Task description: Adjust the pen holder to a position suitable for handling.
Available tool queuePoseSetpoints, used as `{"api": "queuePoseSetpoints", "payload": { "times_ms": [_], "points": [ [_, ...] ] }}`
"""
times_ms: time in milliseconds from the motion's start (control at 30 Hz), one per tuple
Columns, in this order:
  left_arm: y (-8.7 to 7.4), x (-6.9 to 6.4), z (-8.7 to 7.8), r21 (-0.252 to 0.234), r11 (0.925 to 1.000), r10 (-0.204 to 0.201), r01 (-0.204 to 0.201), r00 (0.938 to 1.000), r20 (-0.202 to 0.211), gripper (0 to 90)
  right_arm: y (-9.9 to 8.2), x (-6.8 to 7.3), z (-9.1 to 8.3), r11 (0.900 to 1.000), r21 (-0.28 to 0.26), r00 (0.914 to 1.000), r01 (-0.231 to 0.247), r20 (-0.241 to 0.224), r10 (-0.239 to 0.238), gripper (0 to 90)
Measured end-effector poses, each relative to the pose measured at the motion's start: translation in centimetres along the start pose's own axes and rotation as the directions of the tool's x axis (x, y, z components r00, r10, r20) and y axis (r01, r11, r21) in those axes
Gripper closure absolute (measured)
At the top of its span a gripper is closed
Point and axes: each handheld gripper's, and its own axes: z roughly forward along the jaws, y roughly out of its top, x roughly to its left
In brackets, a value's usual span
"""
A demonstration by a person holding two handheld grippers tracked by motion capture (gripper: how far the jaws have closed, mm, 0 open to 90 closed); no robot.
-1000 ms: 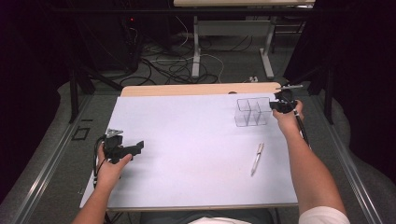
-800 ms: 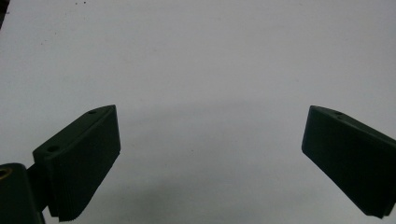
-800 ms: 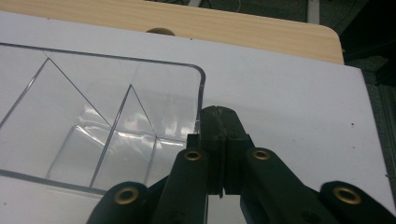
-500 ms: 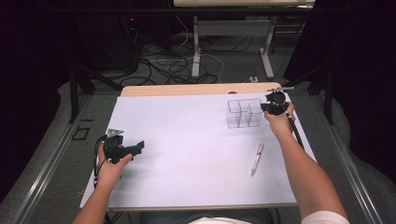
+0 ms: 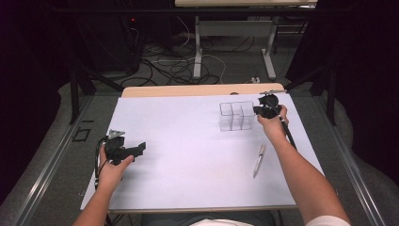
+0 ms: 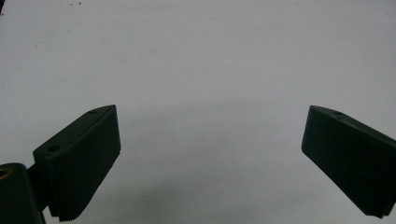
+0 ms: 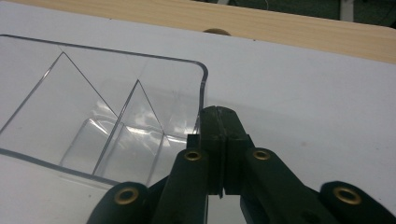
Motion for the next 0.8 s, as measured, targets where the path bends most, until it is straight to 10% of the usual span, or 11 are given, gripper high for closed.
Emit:
{"api": "queuePoseSetpoints", "payload": {
  "times_ms": [800],
  "points": [
    [0.0, -0.2, 0.1, 0.005, 1.0000, 0.003, -0.003, 1.0000, 0.001, 4.6, 0.1, 5.2, 0.9, 0.9996, 0.005, 0.9948, 0.026, -0.098, -0.026, 90.0]
  ]
}}
